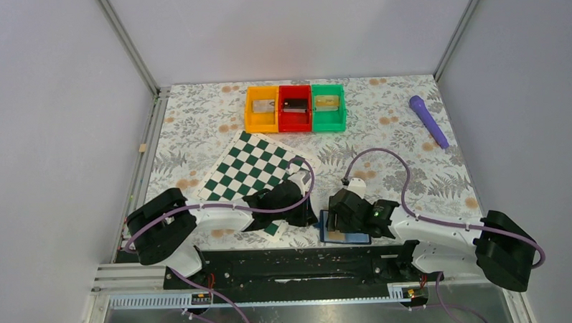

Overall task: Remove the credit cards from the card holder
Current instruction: Remove the credit card from the card holder.

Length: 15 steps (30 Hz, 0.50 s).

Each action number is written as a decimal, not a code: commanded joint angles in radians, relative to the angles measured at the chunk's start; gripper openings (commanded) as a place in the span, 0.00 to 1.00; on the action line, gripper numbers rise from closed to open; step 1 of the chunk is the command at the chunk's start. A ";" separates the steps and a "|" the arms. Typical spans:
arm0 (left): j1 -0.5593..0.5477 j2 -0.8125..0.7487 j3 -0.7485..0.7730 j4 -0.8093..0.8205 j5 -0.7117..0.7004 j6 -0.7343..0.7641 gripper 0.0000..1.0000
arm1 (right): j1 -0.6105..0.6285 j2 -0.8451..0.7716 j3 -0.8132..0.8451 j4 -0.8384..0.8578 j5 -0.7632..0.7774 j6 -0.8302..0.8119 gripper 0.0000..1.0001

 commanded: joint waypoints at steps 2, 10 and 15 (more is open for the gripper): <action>0.000 -0.028 -0.008 0.053 0.012 -0.008 0.00 | 0.015 0.032 0.031 0.011 0.014 -0.010 0.67; -0.001 -0.037 -0.018 0.055 0.004 -0.010 0.00 | 0.016 -0.004 0.026 -0.048 0.061 -0.013 0.57; -0.001 -0.042 -0.023 0.055 -0.002 -0.009 0.00 | 0.015 -0.054 0.015 -0.099 0.109 -0.012 0.52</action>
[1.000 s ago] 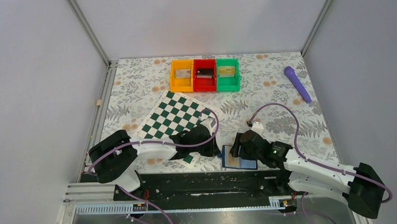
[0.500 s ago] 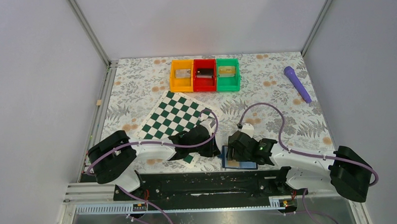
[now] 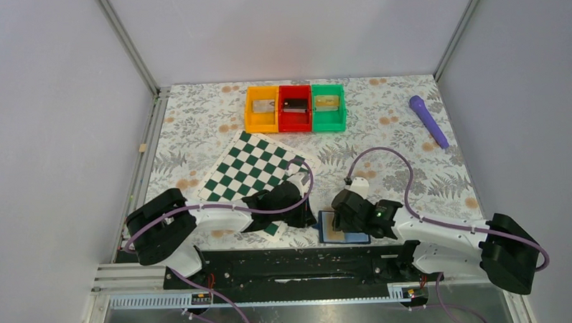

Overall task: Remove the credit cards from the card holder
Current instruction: Remove the credit card from the card holder.

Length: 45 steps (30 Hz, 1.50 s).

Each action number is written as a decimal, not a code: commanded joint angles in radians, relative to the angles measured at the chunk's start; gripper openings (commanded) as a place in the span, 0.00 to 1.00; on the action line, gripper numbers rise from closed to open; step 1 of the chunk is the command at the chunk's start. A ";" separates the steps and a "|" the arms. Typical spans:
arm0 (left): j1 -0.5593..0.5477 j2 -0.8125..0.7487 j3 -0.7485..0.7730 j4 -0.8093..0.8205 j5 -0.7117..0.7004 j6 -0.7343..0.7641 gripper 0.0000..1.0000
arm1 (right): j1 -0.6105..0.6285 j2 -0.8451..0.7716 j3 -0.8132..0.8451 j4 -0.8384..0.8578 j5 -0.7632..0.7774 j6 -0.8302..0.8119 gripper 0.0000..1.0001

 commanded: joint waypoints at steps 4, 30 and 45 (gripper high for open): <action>-0.001 -0.044 -0.012 0.052 -0.006 -0.005 0.00 | 0.011 -0.071 -0.006 -0.064 0.089 -0.002 0.49; 0.000 -0.050 -0.011 0.074 0.008 -0.023 0.00 | 0.060 0.060 0.030 0.035 -0.015 0.019 0.66; 0.000 -0.065 -0.021 0.076 0.007 -0.025 0.00 | 0.088 0.100 0.072 -0.033 0.046 0.018 0.68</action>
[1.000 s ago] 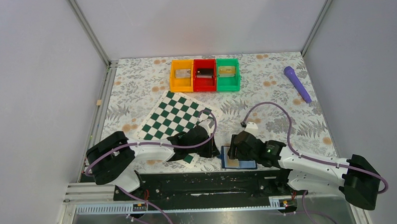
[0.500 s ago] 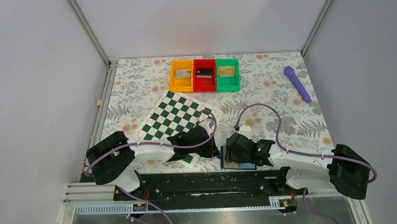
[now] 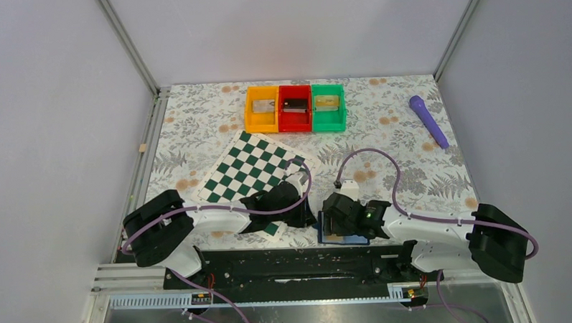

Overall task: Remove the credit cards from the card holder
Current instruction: Remove the credit card from the card holder.

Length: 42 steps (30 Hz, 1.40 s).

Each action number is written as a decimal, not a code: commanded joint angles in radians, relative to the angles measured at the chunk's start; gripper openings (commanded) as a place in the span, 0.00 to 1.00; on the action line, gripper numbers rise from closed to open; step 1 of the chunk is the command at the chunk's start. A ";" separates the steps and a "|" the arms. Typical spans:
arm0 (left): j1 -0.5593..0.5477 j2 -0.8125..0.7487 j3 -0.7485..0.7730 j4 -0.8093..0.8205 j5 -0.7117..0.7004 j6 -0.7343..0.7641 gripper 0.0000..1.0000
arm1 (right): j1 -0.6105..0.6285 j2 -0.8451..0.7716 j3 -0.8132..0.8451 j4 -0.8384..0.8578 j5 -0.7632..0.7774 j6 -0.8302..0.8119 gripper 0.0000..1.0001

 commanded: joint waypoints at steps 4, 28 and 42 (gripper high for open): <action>0.000 -0.052 -0.008 0.054 0.005 -0.009 0.00 | 0.022 0.038 0.043 -0.064 0.064 0.014 0.66; -0.001 -0.032 -0.008 0.030 -0.006 -0.001 0.00 | 0.024 -0.136 0.008 -0.139 0.161 0.025 0.48; 0.000 -0.061 -0.016 0.073 0.039 -0.034 0.00 | 0.025 -0.045 0.019 -0.056 0.057 0.008 0.68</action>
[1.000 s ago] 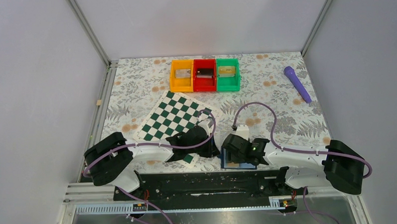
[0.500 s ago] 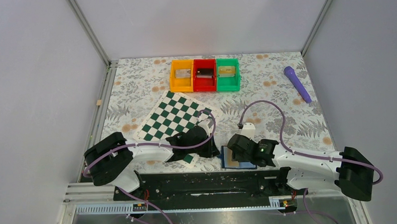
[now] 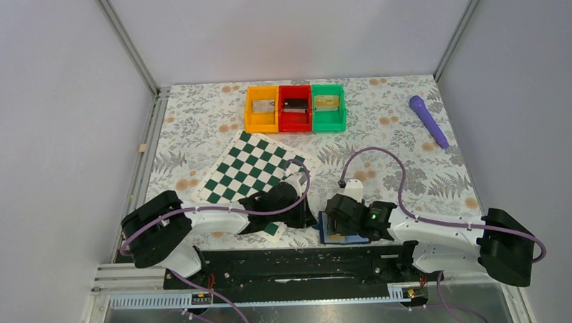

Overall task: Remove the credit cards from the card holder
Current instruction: Remove the credit card from the card holder.

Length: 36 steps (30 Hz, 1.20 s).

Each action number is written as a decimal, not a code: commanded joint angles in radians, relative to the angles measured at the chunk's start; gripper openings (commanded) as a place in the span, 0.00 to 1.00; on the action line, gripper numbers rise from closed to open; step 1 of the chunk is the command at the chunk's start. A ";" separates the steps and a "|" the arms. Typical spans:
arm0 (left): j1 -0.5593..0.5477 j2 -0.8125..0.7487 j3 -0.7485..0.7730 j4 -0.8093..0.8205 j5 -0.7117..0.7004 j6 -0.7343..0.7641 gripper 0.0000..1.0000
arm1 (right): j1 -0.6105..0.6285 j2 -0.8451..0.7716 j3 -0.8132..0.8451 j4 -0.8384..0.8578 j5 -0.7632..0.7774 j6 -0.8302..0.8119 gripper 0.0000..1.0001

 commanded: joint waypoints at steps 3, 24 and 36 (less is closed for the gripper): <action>0.000 -0.047 -0.002 0.060 0.022 -0.015 0.00 | 0.009 0.037 0.018 -0.008 0.003 0.006 0.68; 0.000 -0.031 -0.008 0.086 0.021 -0.025 0.00 | 0.059 0.052 0.067 -0.023 0.023 0.018 0.71; 0.000 -0.044 -0.017 0.075 0.010 -0.020 0.00 | 0.085 0.112 0.097 -0.076 0.065 0.030 0.65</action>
